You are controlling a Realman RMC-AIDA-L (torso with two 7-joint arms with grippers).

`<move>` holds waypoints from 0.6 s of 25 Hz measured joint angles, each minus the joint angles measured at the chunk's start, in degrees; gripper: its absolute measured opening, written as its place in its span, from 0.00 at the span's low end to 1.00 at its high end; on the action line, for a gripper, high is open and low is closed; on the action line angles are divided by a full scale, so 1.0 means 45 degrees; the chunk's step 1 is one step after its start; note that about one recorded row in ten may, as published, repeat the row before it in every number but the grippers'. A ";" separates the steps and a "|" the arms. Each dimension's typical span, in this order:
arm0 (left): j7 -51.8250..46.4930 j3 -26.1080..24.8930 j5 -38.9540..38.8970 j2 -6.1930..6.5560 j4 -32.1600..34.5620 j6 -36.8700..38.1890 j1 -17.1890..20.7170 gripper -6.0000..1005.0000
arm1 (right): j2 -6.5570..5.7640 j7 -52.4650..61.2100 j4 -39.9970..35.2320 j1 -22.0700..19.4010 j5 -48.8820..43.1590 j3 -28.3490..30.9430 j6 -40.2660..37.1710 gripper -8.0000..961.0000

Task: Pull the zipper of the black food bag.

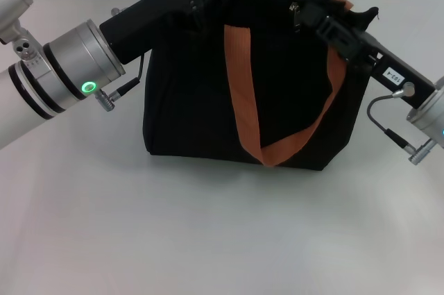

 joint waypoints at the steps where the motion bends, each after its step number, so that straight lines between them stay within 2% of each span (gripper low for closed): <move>1: 0.0000 0.0000 0.0002 -0.0001 0.0000 -0.0008 0.0000 0.03 | -0.0006 0.0157 -0.0011 0.0046 -0.0034 -0.0052 0.0042 0.28; 15: 0.0000 0.0000 0.0015 0.0000 -0.0020 -0.0016 0.0000 0.03 | -0.0026 0.0929 -0.0071 0.0081 0.0001 -0.0577 0.0089 0.27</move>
